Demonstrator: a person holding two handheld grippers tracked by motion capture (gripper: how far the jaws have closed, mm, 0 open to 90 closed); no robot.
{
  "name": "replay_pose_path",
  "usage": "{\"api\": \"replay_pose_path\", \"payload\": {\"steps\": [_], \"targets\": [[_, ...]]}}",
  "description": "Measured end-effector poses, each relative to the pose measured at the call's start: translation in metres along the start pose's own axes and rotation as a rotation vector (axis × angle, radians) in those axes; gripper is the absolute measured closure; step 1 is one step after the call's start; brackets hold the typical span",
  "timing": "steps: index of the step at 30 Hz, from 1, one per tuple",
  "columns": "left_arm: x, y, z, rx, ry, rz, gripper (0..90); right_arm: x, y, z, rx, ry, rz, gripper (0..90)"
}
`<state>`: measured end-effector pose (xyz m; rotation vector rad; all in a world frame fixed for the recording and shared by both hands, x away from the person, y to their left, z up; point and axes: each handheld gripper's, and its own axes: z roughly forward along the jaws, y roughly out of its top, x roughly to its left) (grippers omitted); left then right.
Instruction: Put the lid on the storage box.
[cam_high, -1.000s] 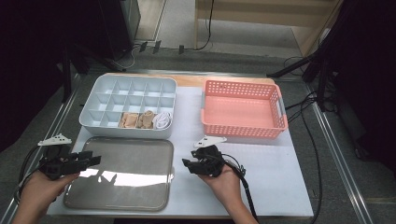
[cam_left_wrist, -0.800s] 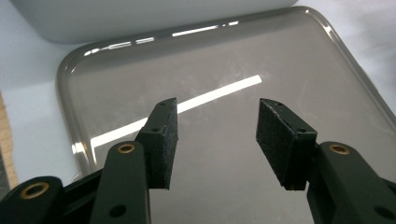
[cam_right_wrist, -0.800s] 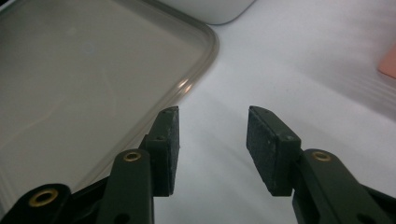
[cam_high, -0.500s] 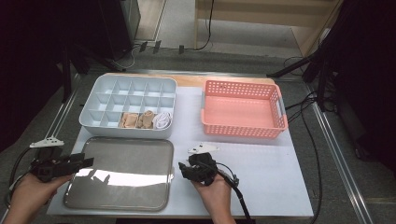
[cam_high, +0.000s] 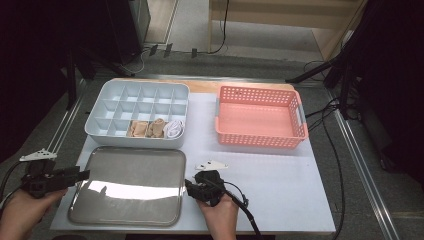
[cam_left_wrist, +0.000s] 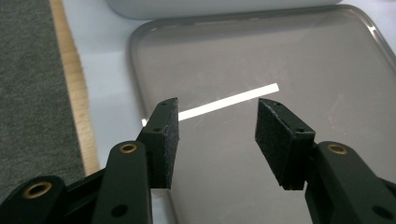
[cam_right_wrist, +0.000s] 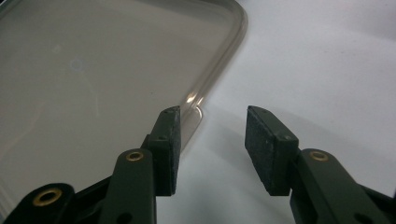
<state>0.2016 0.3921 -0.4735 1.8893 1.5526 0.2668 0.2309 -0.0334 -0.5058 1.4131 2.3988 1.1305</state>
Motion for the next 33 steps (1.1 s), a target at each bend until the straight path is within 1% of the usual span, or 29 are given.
{"api": "replay_pose_path", "payload": {"steps": [2, 7, 10, 12, 15, 17, 19, 20, 22, 23, 25, 26, 32, 33], "targets": [[0.002, -0.003, 0.003, 0.018, 0.015, -0.002, 50.9, 0.002, -0.001, 0.000, -0.002, -0.005, 0.004, 57.2], [0.008, -0.010, 0.009, 0.053, 0.025, -0.017, 50.8, 0.007, -0.003, 0.002, -0.002, -0.010, 0.013, 57.3], [0.012, -0.013, 0.012, 0.057, 0.014, -0.043, 50.9, 0.009, -0.005, 0.003, 0.005, -0.012, 0.020, 57.5], [0.013, -0.015, 0.014, 0.066, 0.023, -0.044, 50.9, 0.010, -0.005, 0.003, 0.010, -0.010, 0.029, 58.1], [0.015, -0.017, 0.016, 0.077, 0.022, -0.059, 50.8, 0.014, -0.007, 0.006, 0.018, -0.007, 0.016, 58.3], [0.017, -0.019, 0.016, 0.082, 0.033, -0.057, 50.8, 0.016, -0.008, 0.007, 0.027, -0.006, 0.016, 58.3], [0.018, -0.019, 0.016, 0.083, 0.036, -0.062, 50.7, 0.017, -0.008, 0.008, 0.030, -0.003, 0.011, 58.3], [0.019, -0.020, 0.016, 0.090, 0.043, -0.065, 50.7, 0.017, -0.008, 0.008, 0.031, -0.005, 0.008, 58.3], [0.020, -0.022, 0.018, 0.107, 0.039, -0.072, 50.8, 0.017, -0.008, 0.009, 0.034, -0.004, 0.009, 58.4], [0.020, -0.023, 0.018, 0.097, 0.036, -0.070, 50.6, 0.017, -0.009, 0.009, 0.039, -0.003, 0.003, 59.1], [0.020, -0.023, 0.018, 0.096, 0.030, -0.078, 51.0, 0.016, -0.009, 0.010, 0.045, 0.003, 0.008, 59.6], [0.020, -0.023, 0.019, 0.097, 0.029, -0.075, 51.2, 0.016, -0.009, 0.010, 0.044, 0.005, 0.015, 59.5], [0.018, -0.023, 0.019, 0.100, 0.038, -0.081, 50.5, 0.018, -0.009, 0.014, 0.046, 0.024, 0.029, 59.6], [0.018, -0.023, 0.019, 0.098, 0.041, -0.083, 50.9, 0.018, -0.009, 0.015, 0.048, 0.026, 0.025, 60.3]]}}
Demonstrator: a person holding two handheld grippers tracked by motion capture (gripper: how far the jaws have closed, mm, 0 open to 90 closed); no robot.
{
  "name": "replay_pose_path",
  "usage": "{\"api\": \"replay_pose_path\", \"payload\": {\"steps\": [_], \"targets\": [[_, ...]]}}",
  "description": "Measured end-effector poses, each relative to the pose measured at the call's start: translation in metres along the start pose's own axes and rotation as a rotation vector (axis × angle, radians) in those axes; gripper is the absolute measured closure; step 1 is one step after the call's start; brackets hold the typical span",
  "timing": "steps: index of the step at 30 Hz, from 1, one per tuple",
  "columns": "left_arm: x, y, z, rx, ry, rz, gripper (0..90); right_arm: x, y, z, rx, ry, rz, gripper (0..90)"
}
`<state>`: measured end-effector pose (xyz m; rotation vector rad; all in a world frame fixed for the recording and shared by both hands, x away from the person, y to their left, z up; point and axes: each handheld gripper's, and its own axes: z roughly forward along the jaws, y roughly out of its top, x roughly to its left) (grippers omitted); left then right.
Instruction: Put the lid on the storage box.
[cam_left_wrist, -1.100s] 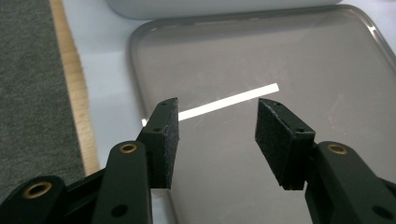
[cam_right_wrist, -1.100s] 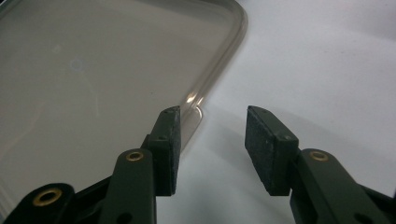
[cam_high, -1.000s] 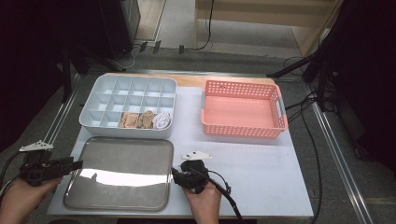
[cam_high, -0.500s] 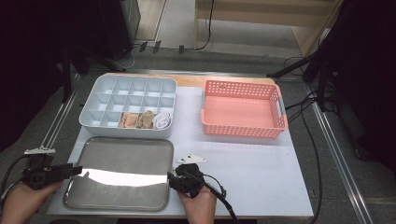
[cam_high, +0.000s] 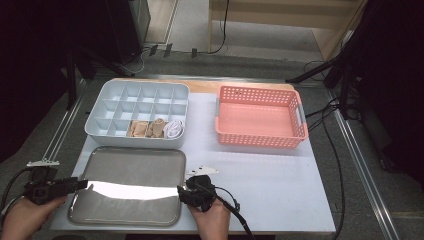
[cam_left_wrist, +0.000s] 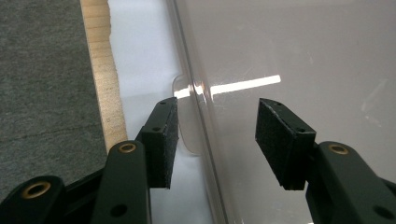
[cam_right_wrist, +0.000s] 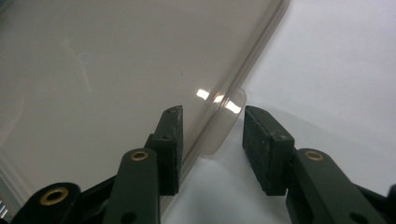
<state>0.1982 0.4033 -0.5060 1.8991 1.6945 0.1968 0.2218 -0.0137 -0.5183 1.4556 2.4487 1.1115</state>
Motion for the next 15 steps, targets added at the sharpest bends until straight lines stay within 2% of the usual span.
{"api": "replay_pose_path", "payload": {"steps": [5, 9, 14, 15], "targets": [[0.000, -0.001, -0.001, 0.004, -0.009, -0.027, 55.3, 0.000, 0.004, 0.001, 0.018, -0.010, 0.059, 64.7], [-0.002, -0.002, -0.001, 0.002, -0.004, -0.038, 56.0, -0.001, 0.009, 0.002, 0.047, -0.021, 0.145, 66.9], [-0.002, 0.000, 0.000, 0.012, 0.000, -0.091, 57.6, -0.003, 0.015, 0.003, 0.081, -0.021, 0.223, 67.1], [-0.001, 0.001, 0.000, 0.015, 0.000, -0.099, 57.8, -0.003, 0.015, 0.003, 0.083, -0.023, 0.224, 67.1]]}}
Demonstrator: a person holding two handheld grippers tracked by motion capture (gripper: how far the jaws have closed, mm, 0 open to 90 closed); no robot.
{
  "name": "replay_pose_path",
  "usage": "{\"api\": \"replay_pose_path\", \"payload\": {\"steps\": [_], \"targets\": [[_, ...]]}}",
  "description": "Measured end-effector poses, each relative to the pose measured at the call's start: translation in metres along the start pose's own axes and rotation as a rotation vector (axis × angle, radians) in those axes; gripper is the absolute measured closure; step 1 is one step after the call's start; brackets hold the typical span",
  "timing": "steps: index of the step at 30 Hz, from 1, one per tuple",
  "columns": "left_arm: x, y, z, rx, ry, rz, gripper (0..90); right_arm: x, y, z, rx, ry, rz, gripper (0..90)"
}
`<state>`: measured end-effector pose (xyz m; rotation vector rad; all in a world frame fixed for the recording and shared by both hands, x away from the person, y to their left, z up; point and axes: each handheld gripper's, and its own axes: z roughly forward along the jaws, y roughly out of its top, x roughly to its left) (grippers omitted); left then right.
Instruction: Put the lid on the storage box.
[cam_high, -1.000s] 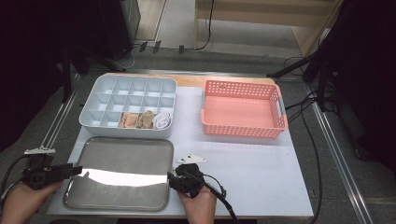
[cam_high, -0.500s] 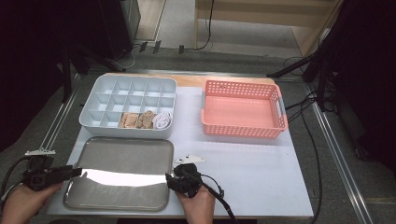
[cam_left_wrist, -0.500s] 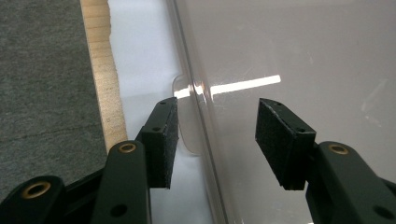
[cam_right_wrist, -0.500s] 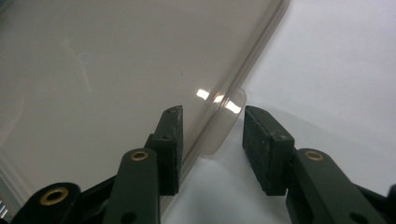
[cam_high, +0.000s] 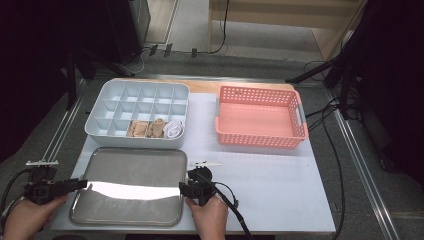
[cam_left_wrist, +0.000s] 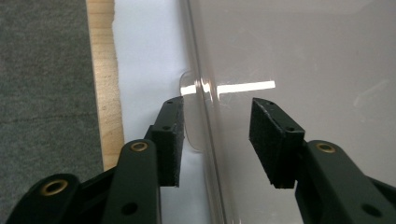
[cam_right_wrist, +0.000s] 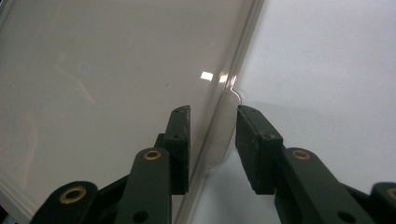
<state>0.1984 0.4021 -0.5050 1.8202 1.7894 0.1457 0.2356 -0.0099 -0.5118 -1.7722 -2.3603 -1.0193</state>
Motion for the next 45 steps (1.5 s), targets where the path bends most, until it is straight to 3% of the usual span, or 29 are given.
{"api": "replay_pose_path", "payload": {"steps": [5, 9, 21, 24, 27, 32, 38, 45], "targets": [[-0.003, 0.002, 0.001, 0.008, 0.018, -0.036, 58.2, 0.005, 0.000, 0.001, -0.004, -0.035, 0.000, 66.8], [-0.007, 0.003, 0.001, 0.017, 0.053, -0.031, 58.9, 0.003, 0.004, 0.002, 0.010, -0.032, 0.046, 68.0], [0.002, 0.000, 0.000, -0.003, -0.003, -0.094, 61.2, 0.007, -0.001, 0.003, -0.044, -0.056, 0.072, 67.6], [0.001, -0.001, -0.001, -0.003, -0.002, -0.088, 61.0, 0.005, -0.002, 0.003, -0.051, -0.040, 0.086, 67.6], [-0.001, -0.001, 0.000, -0.004, 0.003, -0.054, 59.7, 0.002, -0.003, 0.001, -0.051, -0.015, 0.101, 66.5], [-0.002, -0.001, 0.000, -0.003, 0.008, -0.052, 58.5, 0.005, -0.009, -0.001, -0.053, -0.019, 0.080, 64.3], [-0.003, -0.001, 0.000, 0.002, 0.025, -0.071, 61.7, 0.007, -0.010, 0.000, -0.081, -0.039, 0.118, 66.7], [-0.002, -0.002, -0.002, 0.011, 0.016, -0.089, 63.6, 0.009, -0.011, 0.003, -0.114, -0.063, 0.124, 67.6]]}}
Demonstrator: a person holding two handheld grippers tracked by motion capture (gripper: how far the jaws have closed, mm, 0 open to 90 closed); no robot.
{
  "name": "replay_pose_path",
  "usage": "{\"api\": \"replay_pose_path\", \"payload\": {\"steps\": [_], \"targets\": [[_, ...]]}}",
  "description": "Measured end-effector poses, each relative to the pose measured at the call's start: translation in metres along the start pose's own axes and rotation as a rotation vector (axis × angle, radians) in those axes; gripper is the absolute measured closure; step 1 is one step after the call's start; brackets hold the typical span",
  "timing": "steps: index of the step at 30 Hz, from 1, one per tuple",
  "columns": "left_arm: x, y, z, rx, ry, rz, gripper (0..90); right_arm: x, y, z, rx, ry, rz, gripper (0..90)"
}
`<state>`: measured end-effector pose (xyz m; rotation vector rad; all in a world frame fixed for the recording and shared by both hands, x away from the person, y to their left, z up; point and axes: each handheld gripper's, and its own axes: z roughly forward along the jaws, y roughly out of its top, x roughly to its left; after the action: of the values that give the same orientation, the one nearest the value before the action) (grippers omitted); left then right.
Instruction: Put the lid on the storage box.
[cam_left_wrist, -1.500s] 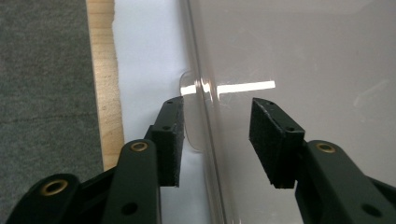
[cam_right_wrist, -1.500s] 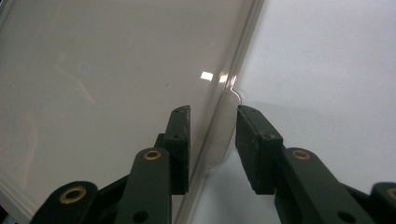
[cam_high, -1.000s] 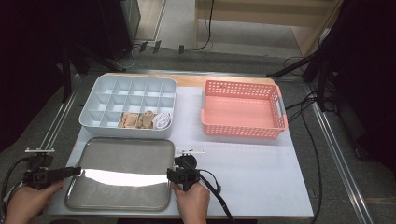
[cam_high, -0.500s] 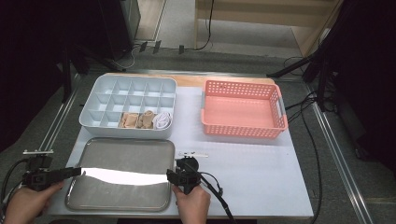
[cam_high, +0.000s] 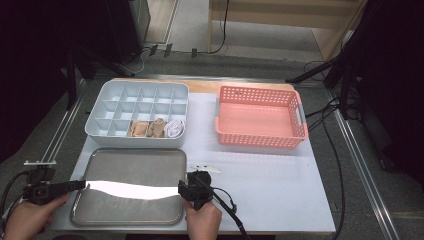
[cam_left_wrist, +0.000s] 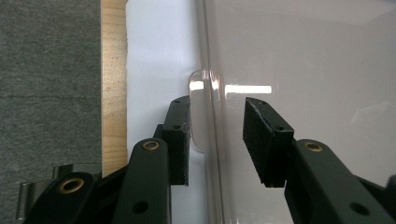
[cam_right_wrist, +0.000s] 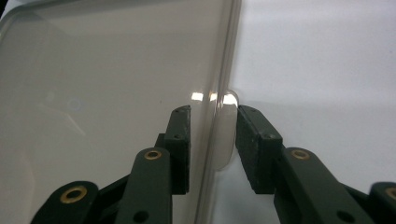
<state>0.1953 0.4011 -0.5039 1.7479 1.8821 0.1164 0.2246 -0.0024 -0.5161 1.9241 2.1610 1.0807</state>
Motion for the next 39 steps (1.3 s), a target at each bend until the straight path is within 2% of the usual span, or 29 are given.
{"api": "replay_pose_path", "payload": {"steps": [6, 10, 16, 21, 26, 33, 35, 39], "targets": [[0.0006, 0.0001, -0.0001, 0.002, -0.006, -0.006, 63.8, -0.0060, 0.0020, -0.0007, 0.003, 0.023, 0.055, 72.5], [0.0006, 0.0000, -0.0002, 0.002, -0.006, -0.004, 63.7, -0.0045, 0.0009, -0.0035, 0.020, 0.020, 0.047, 72.3], [0.0011, -0.0003, -0.0001, 0.004, -0.001, 0.002, 66.9, -0.0050, -0.0042, -0.0052, 0.009, 0.023, 0.034, 71.0], [0.0021, -0.0019, 0.0002, -0.013, -0.018, -0.028, 64.8, -0.0049, -0.0046, -0.0038, -0.002, 0.038, 0.045, 66.4], [0.0015, -0.0023, 0.0002, -0.015, -0.015, -0.034, 63.0, -0.0019, -0.0035, -0.0016, -0.015, 0.020, 0.035, 65.3], [0.0014, -0.0023, 0.0000, -0.013, -0.017, -0.029, 63.0, -0.0063, 0.0001, -0.0014, -0.001, 0.026, 0.070, 71.7], [0.0024, -0.0021, -0.0001, -0.012, -0.022, -0.037, 63.1, -0.0077, 0.0010, -0.0015, 0.004, 0.036, 0.094, 71.9], [0.0052, -0.0023, -0.0003, -0.015, -0.041, -0.055, 63.0, -0.0086, 0.0012, -0.0016, 0.005, 0.043, 0.098, 71.9]]}}
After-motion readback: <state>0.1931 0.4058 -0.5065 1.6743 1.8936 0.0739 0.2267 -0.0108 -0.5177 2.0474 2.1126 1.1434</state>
